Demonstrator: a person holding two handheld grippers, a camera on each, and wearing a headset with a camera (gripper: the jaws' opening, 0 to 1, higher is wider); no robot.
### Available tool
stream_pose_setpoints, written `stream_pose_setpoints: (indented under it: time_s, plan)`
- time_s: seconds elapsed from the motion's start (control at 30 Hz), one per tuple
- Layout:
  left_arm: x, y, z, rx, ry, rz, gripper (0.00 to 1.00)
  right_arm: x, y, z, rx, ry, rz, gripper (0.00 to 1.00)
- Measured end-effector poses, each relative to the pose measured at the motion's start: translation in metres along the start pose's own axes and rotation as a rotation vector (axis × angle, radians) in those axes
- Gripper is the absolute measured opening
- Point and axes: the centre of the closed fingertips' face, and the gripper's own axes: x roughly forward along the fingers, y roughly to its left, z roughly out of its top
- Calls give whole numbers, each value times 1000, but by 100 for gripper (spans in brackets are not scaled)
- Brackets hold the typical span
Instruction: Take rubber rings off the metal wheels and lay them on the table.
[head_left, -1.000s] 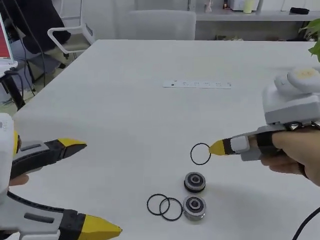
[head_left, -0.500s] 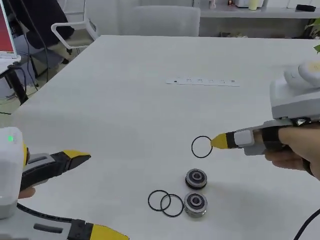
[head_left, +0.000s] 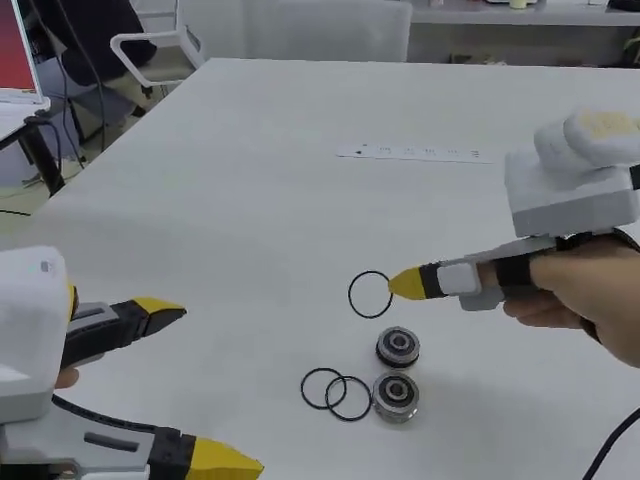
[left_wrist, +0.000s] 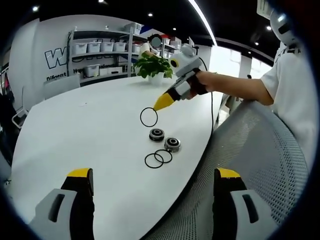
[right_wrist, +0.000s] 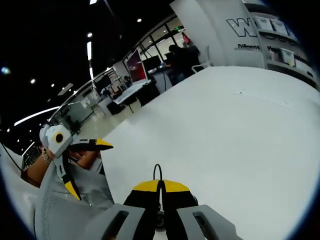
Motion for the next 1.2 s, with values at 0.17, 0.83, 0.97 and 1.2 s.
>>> stream_pose_setpoints:
  time_s: [0.17, 0.83, 0.97, 1.2]
  plan:
    - [-1, 1, 3, -25, -26, 5, 99, 11, 14, -9, -40, 43, 37, 0]
    - [-1, 2, 0, -25, -12, 5, 98, 45, 29, -54, -176, 227, 79, 0]
    - [-1, 2, -1, -24, -8, 5, 97, 51, 23, -60, -190, 260, 50, 0]
    - [0, 2, -2, -18, 2, 2, 96, 51, 11, -62, -147, 263, -3, 0]
